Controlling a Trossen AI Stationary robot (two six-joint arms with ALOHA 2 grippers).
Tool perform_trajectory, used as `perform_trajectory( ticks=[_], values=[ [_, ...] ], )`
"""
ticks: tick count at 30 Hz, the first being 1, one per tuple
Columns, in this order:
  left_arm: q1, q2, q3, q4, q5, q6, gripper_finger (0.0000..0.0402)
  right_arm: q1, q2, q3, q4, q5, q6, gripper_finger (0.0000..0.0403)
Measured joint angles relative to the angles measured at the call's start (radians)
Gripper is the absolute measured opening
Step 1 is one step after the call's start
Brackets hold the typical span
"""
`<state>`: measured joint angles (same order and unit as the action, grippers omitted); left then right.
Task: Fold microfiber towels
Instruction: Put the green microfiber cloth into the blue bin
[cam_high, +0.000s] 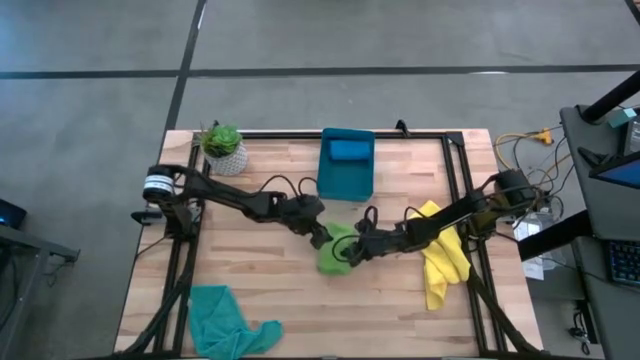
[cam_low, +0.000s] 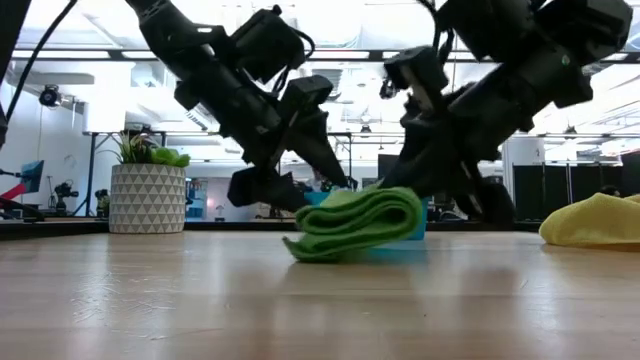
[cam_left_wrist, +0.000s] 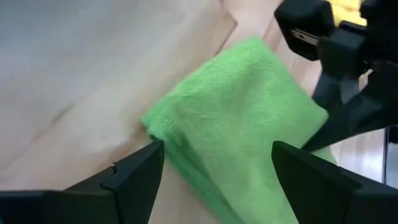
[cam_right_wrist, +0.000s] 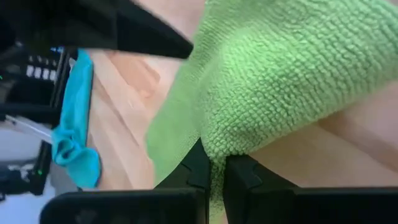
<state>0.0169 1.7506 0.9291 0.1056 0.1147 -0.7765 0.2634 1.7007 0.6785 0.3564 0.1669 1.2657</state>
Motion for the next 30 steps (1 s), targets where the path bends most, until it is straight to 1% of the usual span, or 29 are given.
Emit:
perform_trajectory(
  ticks=[10,13,19,21,23,30],
  values=[
    [0.036,-0.063,0.000,0.007,-0.011,0.007,0.0286,-0.002,-0.156,0.002,-0.241,0.000,-0.180,0.0013],
    [0.046,-0.074,-0.001,0.004,-0.011,0.029,0.0286,-0.009,-0.197,0.002,-0.281,0.009,-0.228,0.0013],
    [0.054,-0.083,-0.001,0.008,0.002,0.061,0.0286,-0.027,-0.266,0.002,-0.300,0.019,-0.341,0.0013],
    [0.063,-0.083,-0.002,0.012,0.031,0.062,0.0286,-0.027,-0.290,0.002,-0.307,0.024,-0.380,0.0013],
    [0.077,-0.083,-0.004,0.045,0.086,0.081,0.0286,-0.027,-0.316,0.002,-0.305,0.042,-0.414,0.0013],
    [0.152,-0.085,-0.032,0.241,0.296,0.102,0.0286,-0.029,-0.418,0.002,-0.304,0.056,-0.513,0.0013]
  ],
)
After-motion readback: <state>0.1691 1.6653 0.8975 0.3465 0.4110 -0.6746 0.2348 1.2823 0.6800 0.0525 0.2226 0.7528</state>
